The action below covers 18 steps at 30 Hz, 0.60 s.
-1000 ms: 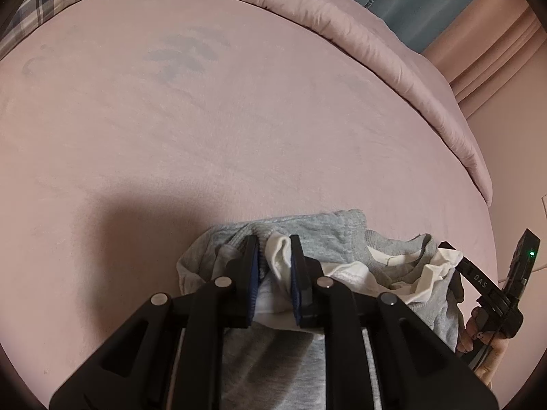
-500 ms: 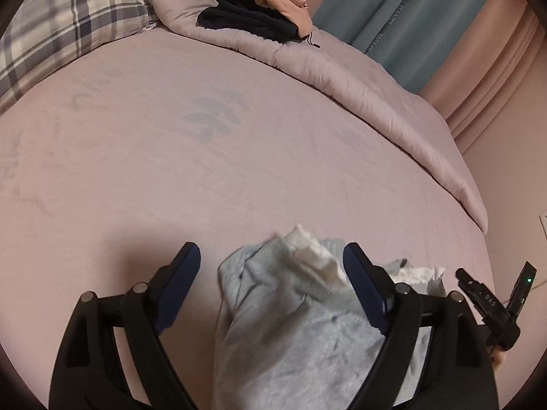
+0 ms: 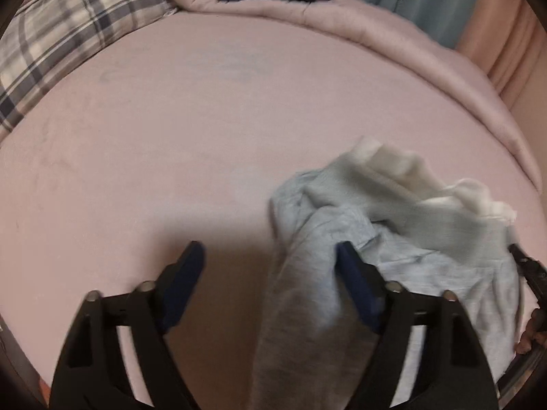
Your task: Fold small clothes
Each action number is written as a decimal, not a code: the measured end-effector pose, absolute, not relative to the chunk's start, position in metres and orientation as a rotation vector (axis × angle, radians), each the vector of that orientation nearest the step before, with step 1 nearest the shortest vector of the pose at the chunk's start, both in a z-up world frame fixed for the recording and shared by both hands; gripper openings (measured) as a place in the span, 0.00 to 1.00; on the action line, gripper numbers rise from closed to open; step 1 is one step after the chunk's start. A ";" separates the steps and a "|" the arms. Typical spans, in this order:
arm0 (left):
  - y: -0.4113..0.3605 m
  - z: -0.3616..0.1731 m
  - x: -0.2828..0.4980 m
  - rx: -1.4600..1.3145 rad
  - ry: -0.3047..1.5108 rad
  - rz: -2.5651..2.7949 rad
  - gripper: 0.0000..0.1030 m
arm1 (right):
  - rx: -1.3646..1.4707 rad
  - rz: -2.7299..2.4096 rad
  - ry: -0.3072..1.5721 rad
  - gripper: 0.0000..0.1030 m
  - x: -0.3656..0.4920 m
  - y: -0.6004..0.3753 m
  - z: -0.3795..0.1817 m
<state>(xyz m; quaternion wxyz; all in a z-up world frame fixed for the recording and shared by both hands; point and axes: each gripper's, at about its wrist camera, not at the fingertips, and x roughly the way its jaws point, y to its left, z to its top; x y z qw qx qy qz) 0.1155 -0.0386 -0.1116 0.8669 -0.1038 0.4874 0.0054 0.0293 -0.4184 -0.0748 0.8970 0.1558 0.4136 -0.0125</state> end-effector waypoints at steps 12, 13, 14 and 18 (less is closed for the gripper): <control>-0.038 -0.120 0.126 -0.253 1.040 -0.009 0.76 | 0.400 -0.032 0.789 0.20 0.025 -0.435 -0.070; -0.035 -0.120 0.125 -0.256 1.041 -0.010 0.76 | 0.386 -0.043 0.809 0.20 0.028 -0.434 -0.075; -0.034 -0.120 0.125 -0.265 1.044 -0.011 0.76 | 0.369 -0.054 0.831 0.20 0.031 -0.433 -0.082; -0.028 -0.117 0.113 -0.315 1.049 -0.042 0.74 | 0.380 -0.072 0.852 0.20 0.034 -0.433 -0.088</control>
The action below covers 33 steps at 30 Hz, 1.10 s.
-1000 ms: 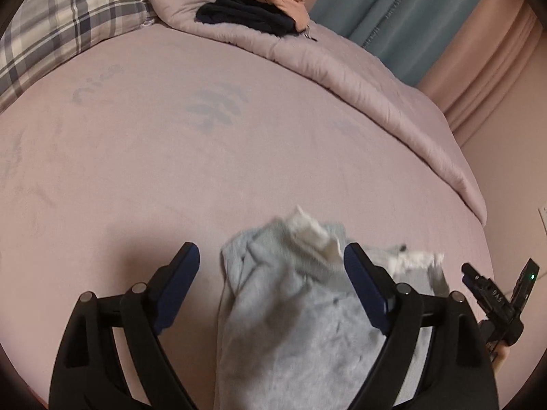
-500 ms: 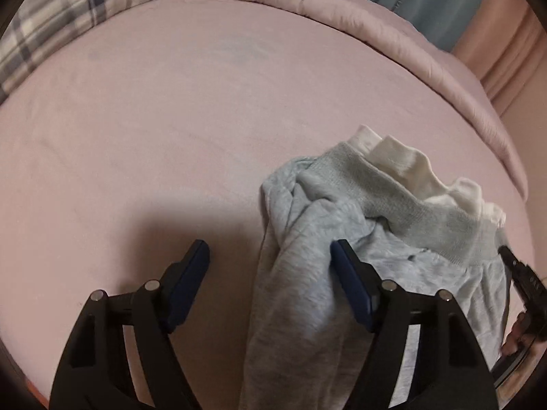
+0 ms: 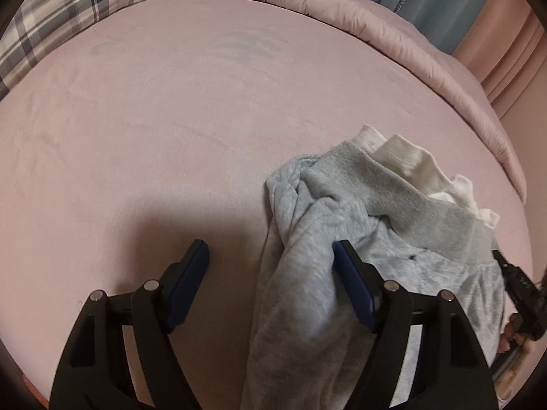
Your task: Fold small clothes
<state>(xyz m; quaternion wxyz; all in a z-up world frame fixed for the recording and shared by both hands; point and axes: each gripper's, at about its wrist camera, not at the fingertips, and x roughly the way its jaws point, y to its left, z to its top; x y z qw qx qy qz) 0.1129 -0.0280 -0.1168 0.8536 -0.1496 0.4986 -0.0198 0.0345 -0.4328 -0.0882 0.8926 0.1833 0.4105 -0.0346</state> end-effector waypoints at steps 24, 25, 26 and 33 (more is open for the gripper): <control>-0.026 -0.107 0.021 -0.498 1.048 -0.245 0.92 | 0.409 -0.132 0.777 0.78 -0.034 -0.442 -0.049; -0.027 -0.109 0.017 -0.499 1.058 -0.259 0.92 | 0.427 -0.129 0.773 0.78 -0.041 -0.443 -0.050; -0.030 -0.111 0.016 -0.499 1.063 -0.274 0.92 | 0.452 -0.125 0.774 0.78 -0.048 -0.443 -0.052; -0.035 -0.117 0.007 -0.460 1.045 -0.276 0.90 | 0.572 -0.071 0.832 0.78 -0.085 -0.437 -0.088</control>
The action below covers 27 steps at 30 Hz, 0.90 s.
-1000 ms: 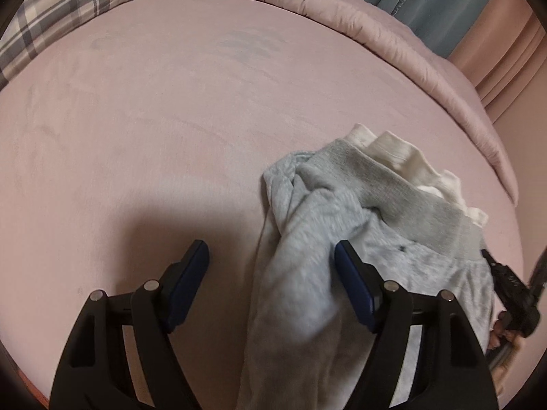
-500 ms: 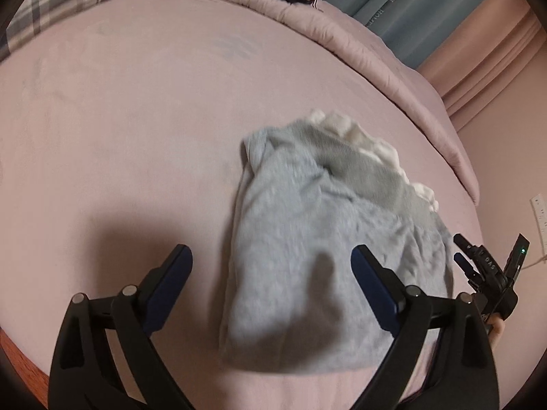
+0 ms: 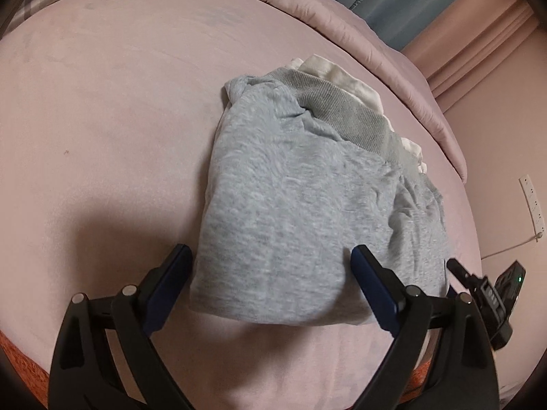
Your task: Fold small clothes
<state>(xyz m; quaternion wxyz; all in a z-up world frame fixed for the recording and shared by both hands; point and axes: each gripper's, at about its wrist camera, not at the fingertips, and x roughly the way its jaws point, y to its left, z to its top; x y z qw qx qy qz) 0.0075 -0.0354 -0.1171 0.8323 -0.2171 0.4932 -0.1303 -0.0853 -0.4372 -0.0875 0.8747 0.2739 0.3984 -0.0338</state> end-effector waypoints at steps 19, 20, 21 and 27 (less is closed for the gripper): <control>-0.069 -0.122 0.016 -0.394 1.050 -0.284 0.58 | 0.633 0.046 0.909 0.49 -0.043 -0.385 -0.099; -0.069 -0.121 0.015 -0.396 1.050 -0.278 0.57 | 0.683 0.054 0.920 0.48 -0.037 -0.386 -0.102; -0.069 -0.121 0.013 -0.406 1.050 -0.278 0.54 | 0.726 0.050 0.918 0.45 -0.036 -0.386 -0.103; -0.065 -0.121 0.008 -0.412 1.045 -0.289 0.49 | 0.611 -0.062 0.859 0.39 -0.057 -0.370 -0.095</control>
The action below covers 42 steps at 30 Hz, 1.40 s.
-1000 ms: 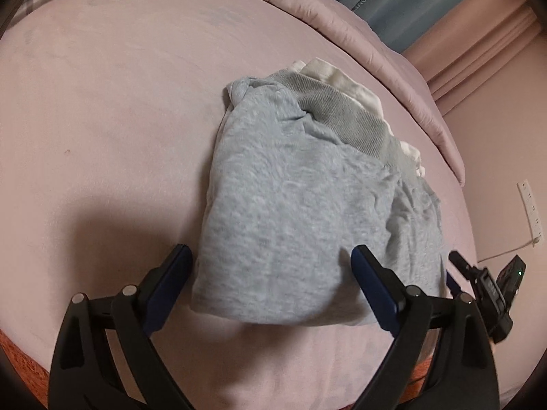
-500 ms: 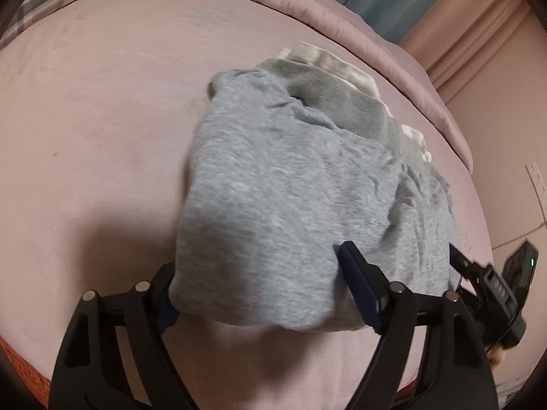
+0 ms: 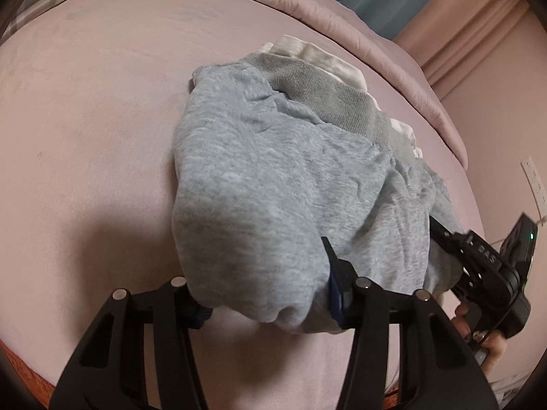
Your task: Fold small clothes
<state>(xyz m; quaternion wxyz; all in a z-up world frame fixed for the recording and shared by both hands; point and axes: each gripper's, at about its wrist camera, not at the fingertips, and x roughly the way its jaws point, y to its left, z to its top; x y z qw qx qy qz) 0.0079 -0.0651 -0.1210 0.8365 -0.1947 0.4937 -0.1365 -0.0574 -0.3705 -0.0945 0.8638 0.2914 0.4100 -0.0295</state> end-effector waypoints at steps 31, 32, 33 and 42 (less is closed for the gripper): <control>-0.131 -0.106 -0.003 -0.309 1.144 -0.516 0.57 | 0.517 -0.237 0.627 0.37 -0.109 -0.420 -0.032; -0.127 -0.104 -0.001 -0.316 1.140 -0.509 0.58 | 0.498 -0.236 0.630 0.37 -0.107 -0.416 -0.032; -0.122 -0.103 -0.001 -0.329 1.133 -0.498 0.59 | 0.483 -0.235 0.630 0.37 -0.106 -0.414 -0.031; -0.082 -0.083 0.004 -0.337 1.029 -0.356 0.64 | 0.273 -0.224 0.602 0.37 -0.103 -0.378 -0.012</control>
